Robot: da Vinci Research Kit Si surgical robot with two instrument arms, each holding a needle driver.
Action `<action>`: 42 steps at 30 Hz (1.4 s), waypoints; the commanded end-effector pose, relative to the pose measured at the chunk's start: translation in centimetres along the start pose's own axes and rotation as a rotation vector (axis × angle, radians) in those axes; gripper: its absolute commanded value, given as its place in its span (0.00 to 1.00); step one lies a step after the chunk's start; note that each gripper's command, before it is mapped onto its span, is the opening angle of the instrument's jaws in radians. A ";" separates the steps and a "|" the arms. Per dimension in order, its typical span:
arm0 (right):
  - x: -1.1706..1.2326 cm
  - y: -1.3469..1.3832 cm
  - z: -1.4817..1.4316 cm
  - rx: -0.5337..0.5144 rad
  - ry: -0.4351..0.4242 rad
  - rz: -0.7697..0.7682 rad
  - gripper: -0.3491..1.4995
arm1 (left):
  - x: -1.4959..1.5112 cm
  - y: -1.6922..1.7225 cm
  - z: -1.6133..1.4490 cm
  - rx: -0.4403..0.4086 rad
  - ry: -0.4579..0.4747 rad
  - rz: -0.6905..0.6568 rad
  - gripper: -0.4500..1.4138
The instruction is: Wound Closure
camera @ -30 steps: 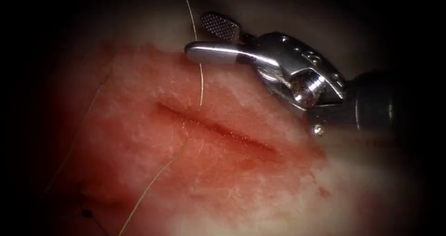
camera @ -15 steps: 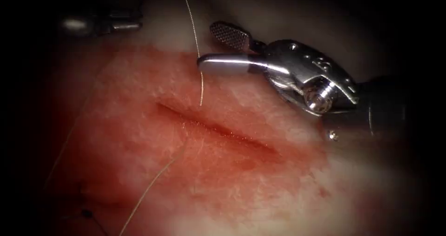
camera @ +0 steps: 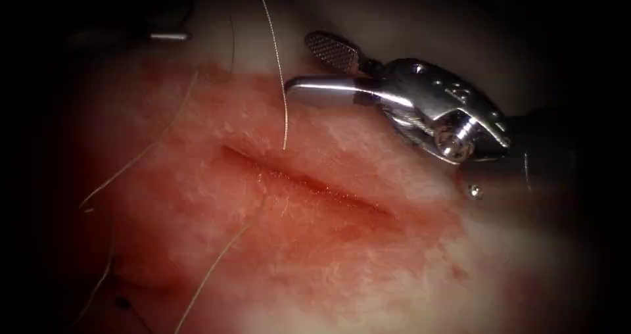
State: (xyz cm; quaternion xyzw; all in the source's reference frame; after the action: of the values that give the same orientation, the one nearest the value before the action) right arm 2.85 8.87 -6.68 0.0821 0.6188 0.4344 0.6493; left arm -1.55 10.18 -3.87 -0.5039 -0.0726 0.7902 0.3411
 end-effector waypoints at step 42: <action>-0.04 0.02 0.01 0.018 -0.095 -0.153 0.91 | 0.68 2.20 -0.22 -0.323 0.194 0.408 0.54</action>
State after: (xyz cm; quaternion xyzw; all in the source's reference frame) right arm 2.79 8.84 -6.69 0.0613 0.5947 0.3739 0.7090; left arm -2.56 8.87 -5.54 -0.6299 -0.0621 0.7687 0.0924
